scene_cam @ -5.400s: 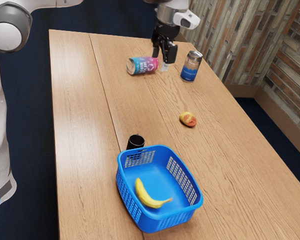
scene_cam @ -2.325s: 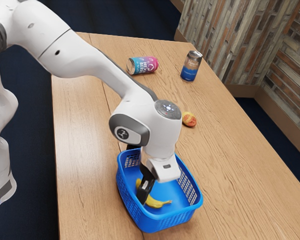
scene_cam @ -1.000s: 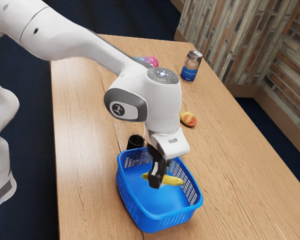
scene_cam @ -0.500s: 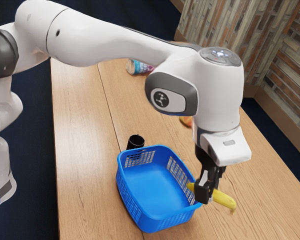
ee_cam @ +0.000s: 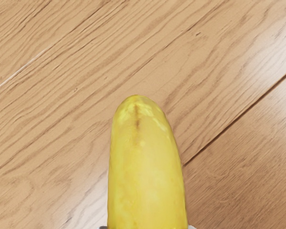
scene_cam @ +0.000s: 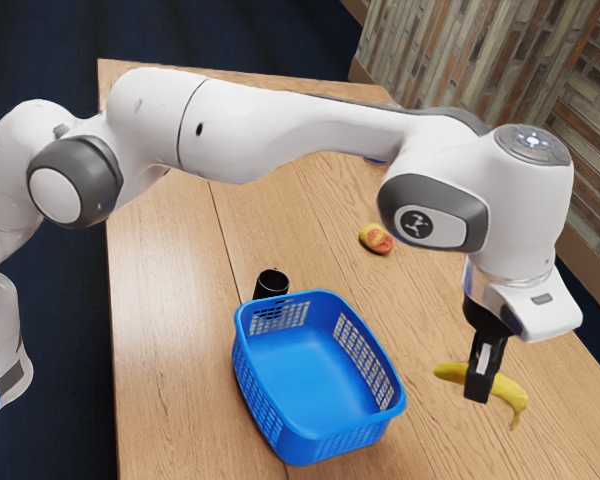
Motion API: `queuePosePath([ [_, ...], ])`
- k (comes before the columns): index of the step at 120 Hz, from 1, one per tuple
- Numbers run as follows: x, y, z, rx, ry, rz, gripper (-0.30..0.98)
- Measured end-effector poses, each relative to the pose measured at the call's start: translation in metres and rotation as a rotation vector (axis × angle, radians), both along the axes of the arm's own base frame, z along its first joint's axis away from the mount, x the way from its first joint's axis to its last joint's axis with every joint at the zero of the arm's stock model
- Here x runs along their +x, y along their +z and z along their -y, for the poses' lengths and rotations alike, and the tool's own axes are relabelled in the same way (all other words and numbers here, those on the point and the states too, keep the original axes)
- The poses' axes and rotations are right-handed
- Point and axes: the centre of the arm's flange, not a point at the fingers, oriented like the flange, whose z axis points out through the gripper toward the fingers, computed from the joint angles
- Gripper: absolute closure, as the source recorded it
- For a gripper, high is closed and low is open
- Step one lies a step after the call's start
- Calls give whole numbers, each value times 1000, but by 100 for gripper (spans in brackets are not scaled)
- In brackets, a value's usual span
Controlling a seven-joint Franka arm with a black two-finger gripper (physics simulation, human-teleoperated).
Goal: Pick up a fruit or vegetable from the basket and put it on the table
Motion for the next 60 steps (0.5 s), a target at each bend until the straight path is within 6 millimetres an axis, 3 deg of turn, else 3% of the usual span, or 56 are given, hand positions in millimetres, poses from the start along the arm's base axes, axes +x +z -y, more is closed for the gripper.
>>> queuePosePath([
  [15,16,-8,6,-2,8,7,56],
  [32,20,-14,8,8,11,-6,55],
  [45,19,-17,9,14,9,-16,26],
  [60,18,-16,10,16,13,-20,11],
])
